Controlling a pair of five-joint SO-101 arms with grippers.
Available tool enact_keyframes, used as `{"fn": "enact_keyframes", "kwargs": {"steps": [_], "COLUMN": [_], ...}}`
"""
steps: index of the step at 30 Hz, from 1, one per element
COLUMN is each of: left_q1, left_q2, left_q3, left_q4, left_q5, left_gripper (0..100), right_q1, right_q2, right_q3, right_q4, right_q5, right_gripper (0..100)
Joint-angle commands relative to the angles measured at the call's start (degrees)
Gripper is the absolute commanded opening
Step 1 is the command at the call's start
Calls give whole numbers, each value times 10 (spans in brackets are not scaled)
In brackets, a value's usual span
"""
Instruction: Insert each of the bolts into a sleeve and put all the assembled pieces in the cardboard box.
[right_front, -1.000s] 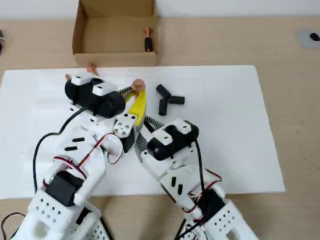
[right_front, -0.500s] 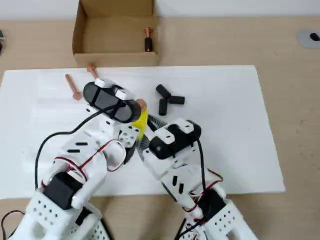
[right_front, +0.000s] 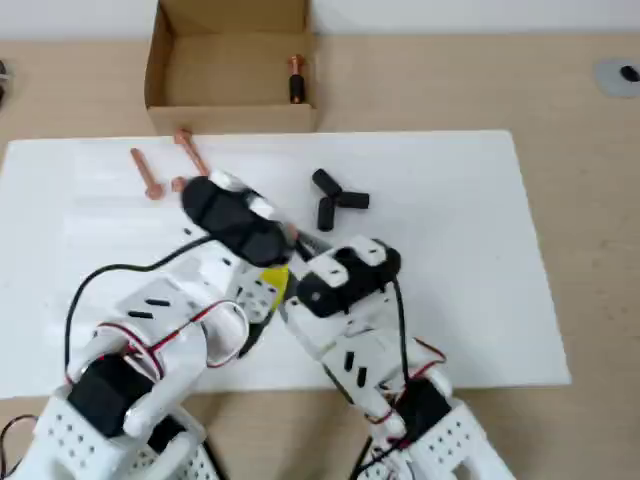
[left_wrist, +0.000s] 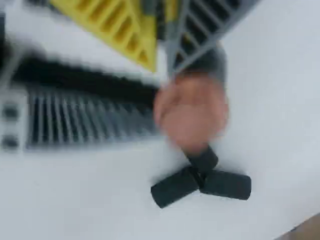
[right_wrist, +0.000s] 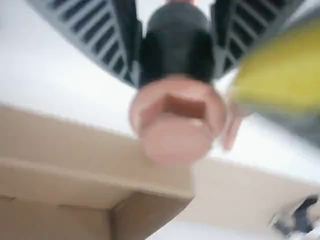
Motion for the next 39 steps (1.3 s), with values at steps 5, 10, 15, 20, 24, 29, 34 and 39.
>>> {"fn": "enact_keyframes", "kwargs": {"steps": [5, 10, 15, 20, 24, 29, 34, 39], "left_q1": [3, -66, -146, -241, -310, -366, -402, -404], "left_q2": [-3, -4, -4, -4, -4, -5, -39, -122], "left_q3": [-31, -59, -93, -104, -62, -4, 67, 164], "left_q4": [5, 4, 3, 2, -4, -36, -82, -91], "left_q5": [-14, -62, 18, 75, 83, 84, 126, 121], "left_gripper": [10, 47, 86, 84, 83, 82, 82, 82], "right_q1": [5, 22, 29, 30, 46, 71, 74, 84], "right_q2": [-7, -6, -1, 25, 130, 316, 485, 657], "right_q3": [-4, -24, -58, -98, -151, -267, -374, -488], "right_q4": [-4, -4, -6, -53, -87, -142, -193, -244], "right_q5": [-1, -1, 18, 76, 110, 142, 175, 190], "right_gripper": [12, 12, 12, 12, 12, 12, 12, 12]}}
